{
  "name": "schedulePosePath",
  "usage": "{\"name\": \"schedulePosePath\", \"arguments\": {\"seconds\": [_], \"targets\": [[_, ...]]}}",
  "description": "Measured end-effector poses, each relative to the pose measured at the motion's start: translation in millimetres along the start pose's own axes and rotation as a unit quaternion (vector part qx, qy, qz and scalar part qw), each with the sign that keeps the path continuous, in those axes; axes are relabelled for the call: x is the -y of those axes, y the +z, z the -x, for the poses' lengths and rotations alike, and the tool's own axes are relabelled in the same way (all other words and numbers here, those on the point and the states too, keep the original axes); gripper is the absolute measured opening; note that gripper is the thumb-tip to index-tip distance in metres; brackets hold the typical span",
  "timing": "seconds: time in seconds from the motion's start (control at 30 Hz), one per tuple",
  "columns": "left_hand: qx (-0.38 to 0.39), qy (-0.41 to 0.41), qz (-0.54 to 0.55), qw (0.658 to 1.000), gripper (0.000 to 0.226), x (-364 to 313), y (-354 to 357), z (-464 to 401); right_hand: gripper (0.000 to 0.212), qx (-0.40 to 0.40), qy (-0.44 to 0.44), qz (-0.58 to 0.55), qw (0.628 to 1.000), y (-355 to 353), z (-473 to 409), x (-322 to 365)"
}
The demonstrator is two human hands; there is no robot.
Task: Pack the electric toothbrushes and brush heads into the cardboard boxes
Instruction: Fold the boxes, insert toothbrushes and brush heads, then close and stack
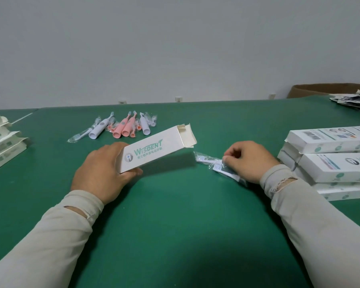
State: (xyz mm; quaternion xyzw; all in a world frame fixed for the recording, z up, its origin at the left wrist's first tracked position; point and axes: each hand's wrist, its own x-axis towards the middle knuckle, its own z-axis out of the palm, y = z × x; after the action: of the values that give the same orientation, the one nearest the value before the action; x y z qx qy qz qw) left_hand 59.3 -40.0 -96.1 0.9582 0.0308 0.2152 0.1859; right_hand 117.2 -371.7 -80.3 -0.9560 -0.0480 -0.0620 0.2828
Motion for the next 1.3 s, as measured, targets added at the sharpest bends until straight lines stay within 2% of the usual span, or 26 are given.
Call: {"name": "schedulePosePath", "arguments": {"seconds": [0.1,0.2,0.3,0.37,0.53,0.6,0.67,0.73,0.8,0.87,0.97,1.17,1.3], "targets": [[0.009,-0.004,-0.009,1.0,0.055,-0.9,0.3,0.0,0.024,0.009,-0.006,0.046,0.999,-7.0,5.8,9.5],[0.011,-0.004,-0.011,1.0,0.056,-1.2,-0.5,0.3,0.019,0.069,-0.031,0.099,0.992,-11.2,13.0,16.0],[0.011,0.0,-0.007,1.0,0.056,-2.3,-0.9,0.6,0.013,0.142,-0.064,0.067,0.986,-9.6,19.3,21.6],[0.008,0.001,-0.006,1.0,0.055,-3.2,-0.8,1.1,0.016,0.17,-0.091,0.049,0.98,-9.3,22.8,24.8],[0.009,0.009,0.0,1.0,0.053,-4.1,-1.0,2.2,0.023,0.197,-0.144,0.109,0.964,0.4,28.5,30.0],[0.009,0.012,0.002,1.0,0.054,-4.1,-1.2,1.8,0.019,0.165,-0.143,0.009,0.976,1.5,29.0,30.2],[0.009,0.016,0.002,1.0,0.054,-4.9,-1.7,1.6,0.018,0.08,-0.142,-0.196,0.967,-3.6,28.6,34.2],[0.012,0.024,0.006,1.0,0.052,-6.1,-2.3,1.9,0.023,-0.02,-0.15,-0.393,0.907,-8.8,29.5,40.7],[0.016,0.034,0.009,0.999,0.051,-7.7,-2.0,2.8,0.02,-0.099,-0.144,-0.493,0.852,-8.4,30.3,46.8],[0.018,0.04,0.012,0.999,0.05,-8.8,-1.6,3.4,0.02,-0.16,-0.143,-0.481,0.85,-3.0,30.7,50.3],[0.02,0.047,0.011,0.999,0.051,-9.6,-1.3,3.4,0.024,-0.206,-0.141,-0.431,0.867,4.6,30.8,51.0],[0.013,0.06,0.014,0.998,0.053,-11.7,0.5,4.2,0.019,-0.189,-0.177,-0.329,0.908,15.9,34.5,52.3],[0.021,0.068,0.015,0.997,0.05,-12.4,0.5,5.2,0.012,-0.217,-0.218,-0.272,0.912,18.8,35.2,54.7]]}}
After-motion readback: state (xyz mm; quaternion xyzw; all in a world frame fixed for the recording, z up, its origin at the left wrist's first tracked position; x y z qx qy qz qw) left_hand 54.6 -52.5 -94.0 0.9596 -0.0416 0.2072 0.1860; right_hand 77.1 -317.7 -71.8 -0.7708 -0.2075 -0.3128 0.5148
